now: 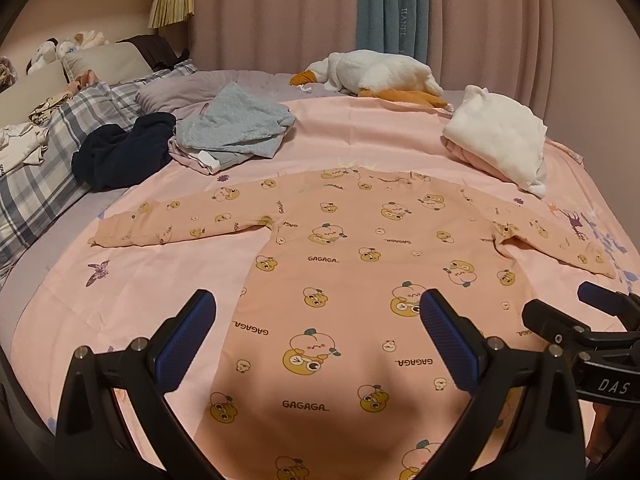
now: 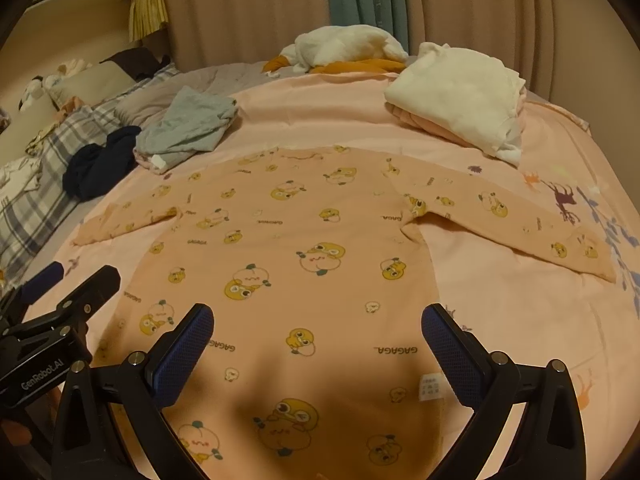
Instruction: Fold small clothes
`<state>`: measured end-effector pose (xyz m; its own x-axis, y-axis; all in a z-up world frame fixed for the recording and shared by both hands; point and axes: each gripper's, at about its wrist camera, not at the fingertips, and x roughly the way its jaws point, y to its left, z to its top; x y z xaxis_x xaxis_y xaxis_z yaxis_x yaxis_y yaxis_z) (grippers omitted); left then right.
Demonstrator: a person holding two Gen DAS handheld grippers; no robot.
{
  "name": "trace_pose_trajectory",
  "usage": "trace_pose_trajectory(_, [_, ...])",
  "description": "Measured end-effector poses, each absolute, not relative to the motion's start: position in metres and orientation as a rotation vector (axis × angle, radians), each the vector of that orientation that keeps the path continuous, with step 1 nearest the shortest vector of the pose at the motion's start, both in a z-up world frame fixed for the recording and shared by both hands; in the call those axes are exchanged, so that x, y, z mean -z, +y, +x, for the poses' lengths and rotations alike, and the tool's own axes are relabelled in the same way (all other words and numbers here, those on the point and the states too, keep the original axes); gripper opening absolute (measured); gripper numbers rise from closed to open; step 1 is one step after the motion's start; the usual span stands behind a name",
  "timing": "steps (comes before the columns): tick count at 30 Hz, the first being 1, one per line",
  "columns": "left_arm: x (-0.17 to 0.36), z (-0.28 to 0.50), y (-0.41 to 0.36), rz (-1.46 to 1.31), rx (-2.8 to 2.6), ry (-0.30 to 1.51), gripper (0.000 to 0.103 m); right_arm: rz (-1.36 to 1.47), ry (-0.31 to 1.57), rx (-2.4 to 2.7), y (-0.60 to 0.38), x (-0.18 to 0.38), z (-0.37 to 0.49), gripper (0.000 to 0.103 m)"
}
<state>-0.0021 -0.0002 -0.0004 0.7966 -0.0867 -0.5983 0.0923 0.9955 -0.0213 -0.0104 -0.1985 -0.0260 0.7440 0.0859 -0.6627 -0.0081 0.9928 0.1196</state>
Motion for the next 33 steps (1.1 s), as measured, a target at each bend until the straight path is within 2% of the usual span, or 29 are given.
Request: trace_pose_trajectory(33, [0.0007, 0.0009, -0.0003, -0.019, 0.146, 0.705, 0.102, 0.086, 0.780, -0.052, -0.1941, 0.0324, -0.0074, 0.103])
